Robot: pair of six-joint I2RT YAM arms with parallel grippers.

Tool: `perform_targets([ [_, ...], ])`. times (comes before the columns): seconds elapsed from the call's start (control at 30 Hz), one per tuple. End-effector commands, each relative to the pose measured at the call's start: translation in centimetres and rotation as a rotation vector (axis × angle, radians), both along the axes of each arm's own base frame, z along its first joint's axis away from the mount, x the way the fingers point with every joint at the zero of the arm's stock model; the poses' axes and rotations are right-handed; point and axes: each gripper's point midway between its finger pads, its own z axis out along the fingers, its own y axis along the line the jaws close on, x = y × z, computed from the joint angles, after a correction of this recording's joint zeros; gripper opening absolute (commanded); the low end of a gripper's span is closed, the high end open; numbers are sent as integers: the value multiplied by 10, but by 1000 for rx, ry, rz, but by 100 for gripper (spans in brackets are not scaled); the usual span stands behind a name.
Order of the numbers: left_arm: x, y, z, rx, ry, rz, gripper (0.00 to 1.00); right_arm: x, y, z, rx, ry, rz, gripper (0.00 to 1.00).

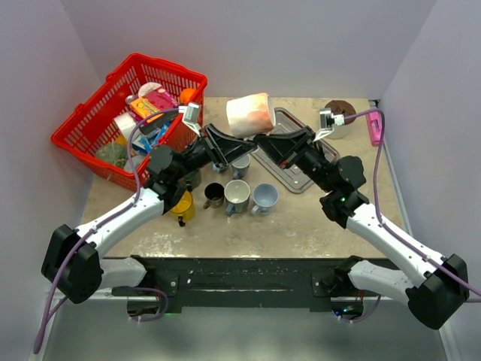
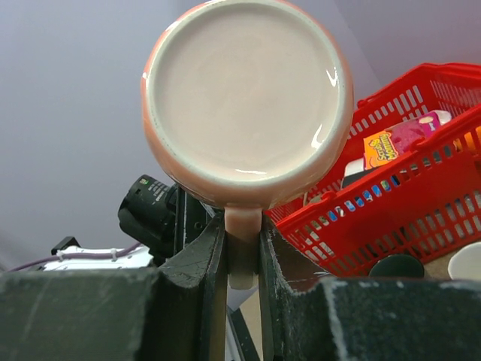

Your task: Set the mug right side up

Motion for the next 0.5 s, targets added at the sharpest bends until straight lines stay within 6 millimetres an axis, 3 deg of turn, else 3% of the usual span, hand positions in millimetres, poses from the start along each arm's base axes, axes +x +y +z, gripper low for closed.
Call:
perform_targets([
  [0.0, 13, 10, 22, -36, -52, 111, 0, -15, -2, 9, -1, -59, 3, 0],
  [0.1, 17, 12, 19, -14, -51, 144, 0, -10, -3, 1, -23, -28, -19, 0],
  [0.17, 19, 13, 16, -2, -52, 162, 0, -8, -1, -3, -42, -13, -19, 6],
  [0.3, 22, 13, 13, 17, -46, 177, 0, -3, 1, -10, -63, 18, -29, 34],
  [0.33, 24, 12, 10, 28, -39, 181, 0, -2, 1, -12, -70, 23, -33, 45],
  [0.47, 31, 11, 1, 62, -32, 208, 0, 6, -4, -21, -92, 66, -83, 59],
])
